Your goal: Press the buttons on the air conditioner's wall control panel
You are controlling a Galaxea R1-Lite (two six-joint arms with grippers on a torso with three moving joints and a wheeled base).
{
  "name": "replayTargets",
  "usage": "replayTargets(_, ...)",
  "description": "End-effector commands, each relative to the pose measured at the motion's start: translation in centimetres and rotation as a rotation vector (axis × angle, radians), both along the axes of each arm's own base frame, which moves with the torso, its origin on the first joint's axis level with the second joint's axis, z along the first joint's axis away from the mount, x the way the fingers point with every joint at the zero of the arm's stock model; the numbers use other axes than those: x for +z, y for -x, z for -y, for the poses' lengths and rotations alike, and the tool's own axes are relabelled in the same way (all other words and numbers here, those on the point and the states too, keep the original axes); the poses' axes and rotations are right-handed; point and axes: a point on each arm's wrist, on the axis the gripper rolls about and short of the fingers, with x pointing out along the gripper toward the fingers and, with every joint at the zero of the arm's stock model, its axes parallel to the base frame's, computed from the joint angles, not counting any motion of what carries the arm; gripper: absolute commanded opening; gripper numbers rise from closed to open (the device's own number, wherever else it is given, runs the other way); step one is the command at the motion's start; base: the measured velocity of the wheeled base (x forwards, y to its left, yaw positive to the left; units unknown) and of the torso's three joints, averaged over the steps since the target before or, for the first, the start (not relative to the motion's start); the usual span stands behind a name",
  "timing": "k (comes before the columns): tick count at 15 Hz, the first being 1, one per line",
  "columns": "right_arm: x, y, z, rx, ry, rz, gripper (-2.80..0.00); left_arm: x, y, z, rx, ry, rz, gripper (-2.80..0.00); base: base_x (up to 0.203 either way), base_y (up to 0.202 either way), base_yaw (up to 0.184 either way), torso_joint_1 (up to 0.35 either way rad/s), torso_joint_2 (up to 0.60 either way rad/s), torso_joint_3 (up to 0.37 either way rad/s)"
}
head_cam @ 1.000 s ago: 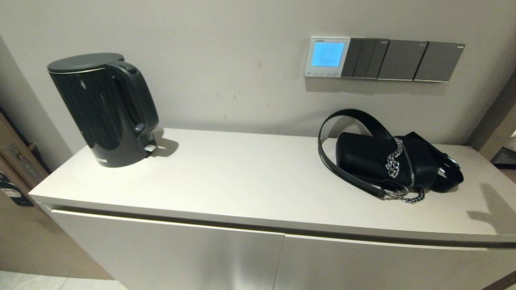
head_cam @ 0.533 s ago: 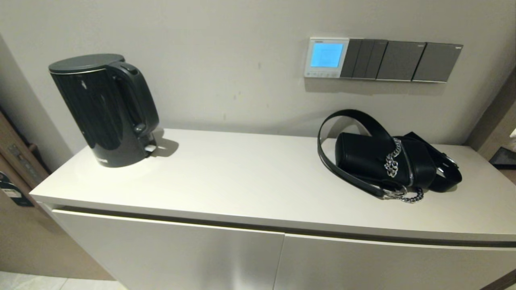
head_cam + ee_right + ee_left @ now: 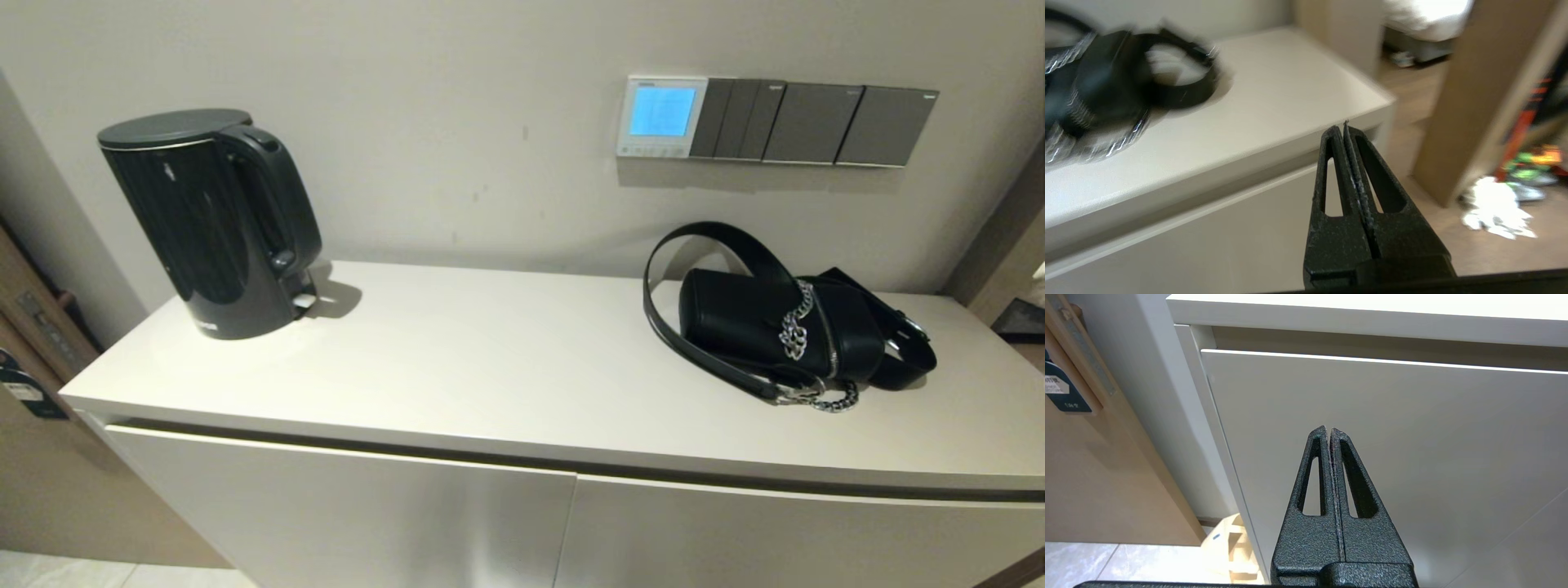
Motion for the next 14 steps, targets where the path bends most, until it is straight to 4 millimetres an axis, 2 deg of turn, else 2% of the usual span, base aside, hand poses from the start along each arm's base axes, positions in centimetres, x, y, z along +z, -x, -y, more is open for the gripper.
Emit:
replayTargets(1,-2.2,0.2,-0.1,0.06,-0.003,0.0,-2.8,0.0,0.0,0.0,0.001,0.0,-0.002,-2.8,0.0,0.0,0.0,0.0,0.0,0.0)
replayTargets(3,-3.6,-0.1,-0.3,0.157,-0.019,-0.005,-2.8,0.0,0.0,0.0,0.0,0.0,-0.002,-2.8,0.0,0.0,0.0,0.0,0.0,0.0)
replayTargets(10,-3.7,-0.2,-0.8,0.467,-0.017,-0.026,-2.8,0.0,0.0,0.0,0.001,0.0,-0.002,-2.8,0.0,0.0,0.0,0.0,0.0,0.0)
replayTargets(12,-4.5,-0.2,-0.8,0.556,-0.03,-0.095,-2.8,0.0,0.0,0.0,0.003,0.0,-0.002,-2.8,0.0,0.0,0.0,0.0,0.0,0.0)
replayTargets(14,-5.3,0.0,-0.8,0.555,-0.055,-0.159,-2.8,0.0,0.0,0.0,0.0,0.0,-0.002,-2.8,0.0,0.0,0.0,0.0,0.0,0.0)
